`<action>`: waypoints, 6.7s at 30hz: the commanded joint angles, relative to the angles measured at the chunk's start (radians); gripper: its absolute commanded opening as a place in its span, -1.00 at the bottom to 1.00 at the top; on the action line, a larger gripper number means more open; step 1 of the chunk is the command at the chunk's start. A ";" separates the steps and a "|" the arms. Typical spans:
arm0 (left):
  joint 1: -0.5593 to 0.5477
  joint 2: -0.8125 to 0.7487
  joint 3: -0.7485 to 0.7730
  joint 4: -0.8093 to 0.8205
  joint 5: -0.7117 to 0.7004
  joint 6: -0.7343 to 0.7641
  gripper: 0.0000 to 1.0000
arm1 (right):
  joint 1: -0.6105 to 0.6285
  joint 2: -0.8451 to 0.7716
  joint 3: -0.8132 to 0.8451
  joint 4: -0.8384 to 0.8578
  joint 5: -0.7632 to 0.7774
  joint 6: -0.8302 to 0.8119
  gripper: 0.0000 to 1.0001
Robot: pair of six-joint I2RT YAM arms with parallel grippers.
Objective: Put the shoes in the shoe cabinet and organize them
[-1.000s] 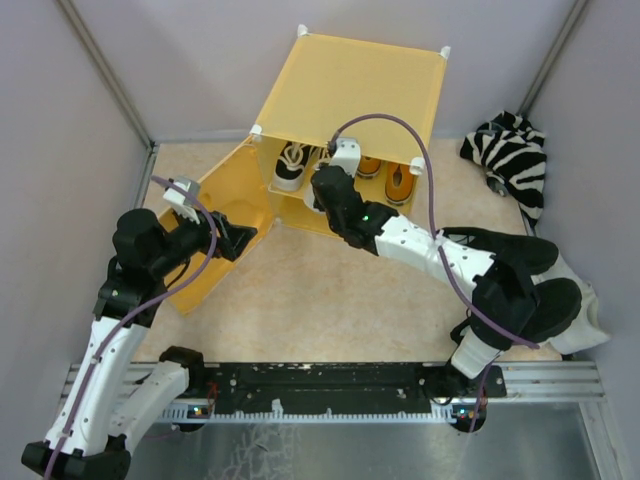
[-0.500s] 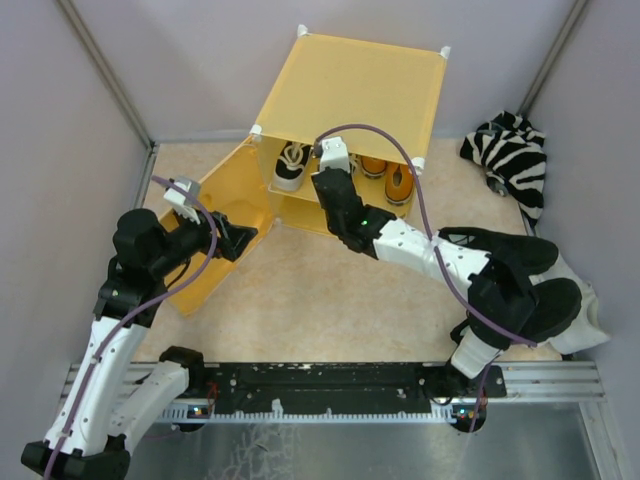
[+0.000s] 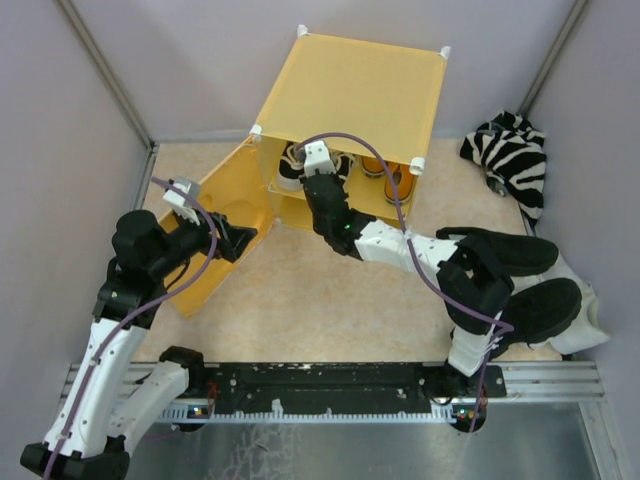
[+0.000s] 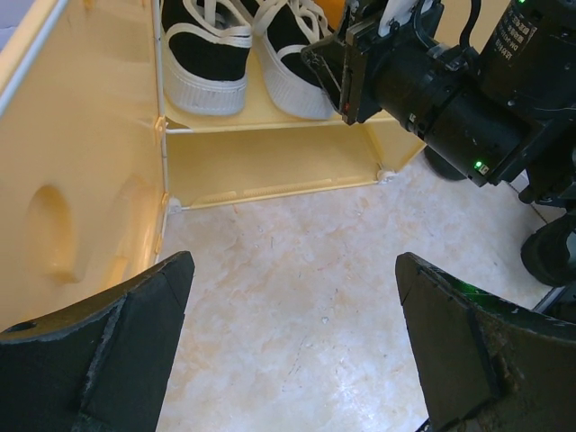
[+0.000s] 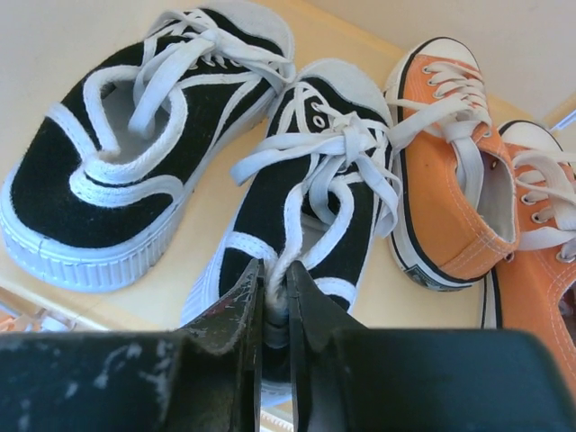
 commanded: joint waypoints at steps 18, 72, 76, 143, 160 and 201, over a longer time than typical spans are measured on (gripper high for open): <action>-0.007 0.013 0.009 0.012 -0.024 0.011 0.99 | 0.087 -0.263 -0.038 -0.334 -0.159 0.222 0.42; -0.008 0.030 -0.001 0.024 0.004 0.004 0.99 | -0.825 -0.516 -0.484 -0.686 -0.096 0.706 0.17; -0.008 0.033 -0.004 0.025 0.006 0.003 0.99 | -0.835 -0.461 -0.498 -0.675 -0.115 0.696 0.15; -0.010 0.033 0.008 0.009 -0.042 0.011 0.99 | 0.086 -0.769 -0.495 -0.581 -0.452 0.556 -1.00; -0.010 0.055 -0.008 0.030 -0.026 0.010 0.99 | -0.077 -0.535 -0.557 -0.073 -0.305 0.234 -1.00; -0.010 0.044 -0.006 0.003 -0.053 0.020 0.99 | 0.067 -0.399 -0.465 -0.558 -0.195 0.381 0.51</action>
